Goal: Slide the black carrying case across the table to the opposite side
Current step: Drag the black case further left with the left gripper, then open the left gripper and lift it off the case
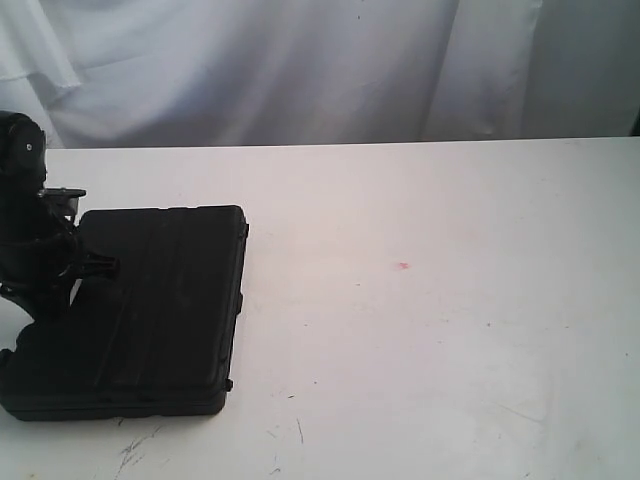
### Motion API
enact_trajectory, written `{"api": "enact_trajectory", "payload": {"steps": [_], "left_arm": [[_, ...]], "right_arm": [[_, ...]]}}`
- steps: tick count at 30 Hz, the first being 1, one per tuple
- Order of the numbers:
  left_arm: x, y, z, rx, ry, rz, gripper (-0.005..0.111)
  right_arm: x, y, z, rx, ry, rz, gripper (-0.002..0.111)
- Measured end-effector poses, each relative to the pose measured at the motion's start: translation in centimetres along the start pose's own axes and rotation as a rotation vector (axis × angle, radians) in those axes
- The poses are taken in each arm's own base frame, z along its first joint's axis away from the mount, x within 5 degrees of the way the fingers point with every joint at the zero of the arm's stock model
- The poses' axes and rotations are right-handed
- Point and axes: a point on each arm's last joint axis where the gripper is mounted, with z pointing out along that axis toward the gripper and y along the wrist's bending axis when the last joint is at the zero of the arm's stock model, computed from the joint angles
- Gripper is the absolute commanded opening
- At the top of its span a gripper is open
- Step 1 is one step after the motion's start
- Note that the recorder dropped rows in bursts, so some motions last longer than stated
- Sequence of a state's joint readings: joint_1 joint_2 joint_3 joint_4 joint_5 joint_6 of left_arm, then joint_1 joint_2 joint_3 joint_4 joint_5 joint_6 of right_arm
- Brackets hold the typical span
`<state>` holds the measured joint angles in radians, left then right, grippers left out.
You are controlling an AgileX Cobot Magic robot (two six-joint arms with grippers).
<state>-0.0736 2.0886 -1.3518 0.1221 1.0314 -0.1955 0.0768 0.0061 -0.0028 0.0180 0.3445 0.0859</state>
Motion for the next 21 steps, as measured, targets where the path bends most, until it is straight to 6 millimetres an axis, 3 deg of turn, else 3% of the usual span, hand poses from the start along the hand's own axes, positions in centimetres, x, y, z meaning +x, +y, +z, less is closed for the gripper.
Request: {"api": "enact_trajectory", "payload": {"steps": [2, 4, 10, 12, 17, 21], "left_arm": [[0.1, 0.1, -0.4, -0.001, -0.009, 0.0, 0.058], [0.1, 0.2, -0.8, -0.002, -0.021, -0.001, 0.063], [0.4, 0.4, -2.6, 0.013, -0.065, -0.014, 0.057], [0.6, 0.4, -3.5, 0.031, -0.086, -0.027, 0.048], [1.3, 0.5, -6.5, 0.079, -0.164, -0.052, 0.003], [2.3, 0.6, -9.8, 0.136, -0.264, -0.038, 0.001]], "right_arm": [[0.0, 0.0, 0.0, 0.0, 0.0, 0.0, 0.0], [0.0, 0.0, 0.0, 0.0, 0.0, 0.0, 0.0], [0.0, 0.0, 0.0, 0.0, 0.0, 0.0, 0.0], [0.0, 0.0, 0.0, 0.0, 0.0, 0.0, 0.0], [0.0, 0.0, 0.0, 0.0, 0.0, 0.0, 0.0], [0.0, 0.0, 0.0, 0.0, 0.0, 0.0, 0.0]]}}
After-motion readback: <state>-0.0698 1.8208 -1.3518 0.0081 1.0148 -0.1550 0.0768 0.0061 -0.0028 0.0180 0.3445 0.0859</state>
